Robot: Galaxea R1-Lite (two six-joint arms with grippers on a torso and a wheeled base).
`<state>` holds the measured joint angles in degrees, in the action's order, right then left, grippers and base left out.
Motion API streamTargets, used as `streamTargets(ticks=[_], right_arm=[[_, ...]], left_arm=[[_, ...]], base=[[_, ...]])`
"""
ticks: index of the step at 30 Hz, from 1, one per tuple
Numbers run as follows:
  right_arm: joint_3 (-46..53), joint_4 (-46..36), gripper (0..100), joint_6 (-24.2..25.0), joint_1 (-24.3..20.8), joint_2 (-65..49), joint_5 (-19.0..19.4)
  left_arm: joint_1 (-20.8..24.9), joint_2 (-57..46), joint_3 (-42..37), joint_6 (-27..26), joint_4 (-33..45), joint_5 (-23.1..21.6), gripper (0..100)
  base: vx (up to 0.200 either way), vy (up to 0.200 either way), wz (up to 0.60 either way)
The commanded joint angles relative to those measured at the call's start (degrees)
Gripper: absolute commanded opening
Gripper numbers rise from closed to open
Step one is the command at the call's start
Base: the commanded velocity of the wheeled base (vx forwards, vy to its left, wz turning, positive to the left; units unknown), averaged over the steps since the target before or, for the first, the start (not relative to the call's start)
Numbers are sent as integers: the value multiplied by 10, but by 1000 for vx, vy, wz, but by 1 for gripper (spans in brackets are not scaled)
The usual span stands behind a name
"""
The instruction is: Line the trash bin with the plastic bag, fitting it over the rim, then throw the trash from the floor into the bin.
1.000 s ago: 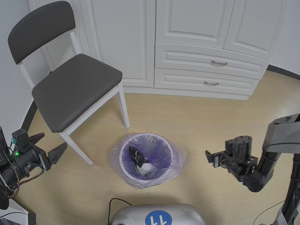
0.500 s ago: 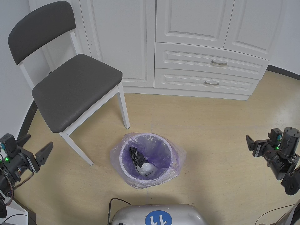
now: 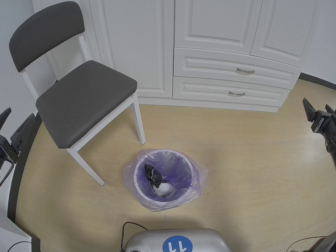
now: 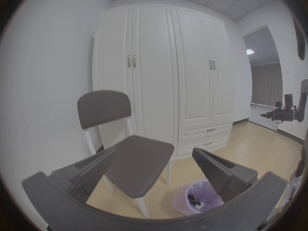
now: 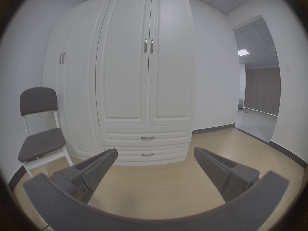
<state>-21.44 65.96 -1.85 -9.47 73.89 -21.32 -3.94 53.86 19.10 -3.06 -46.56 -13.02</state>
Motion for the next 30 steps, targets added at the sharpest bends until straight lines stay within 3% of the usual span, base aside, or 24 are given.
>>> streamTargets(ticks=[1,5,9,14,25,30], right_arm=[[-98,-162,100,-1,0,-158,15],[-155,-290,100,0,0,-236,24],[-181,-343,100,0,6,-293,25],[-195,-353,100,-1,13,-352,28],[-190,-370,100,0,57,-525,32],[-194,-448,100,4,71,-634,108]], left_arm=[[2,-62,53,2,7,-3,100],[2,-101,85,2,52,-29,100],[2,-156,120,10,147,-60,100],[2,-213,154,48,231,-65,100],[2,-323,165,60,265,-61,100],[2,-390,186,55,333,-61,100]], base=[[0,0,0],[0,0,0],[0,0,0],[0,0,0],[0,0,0],[0,0,0]])
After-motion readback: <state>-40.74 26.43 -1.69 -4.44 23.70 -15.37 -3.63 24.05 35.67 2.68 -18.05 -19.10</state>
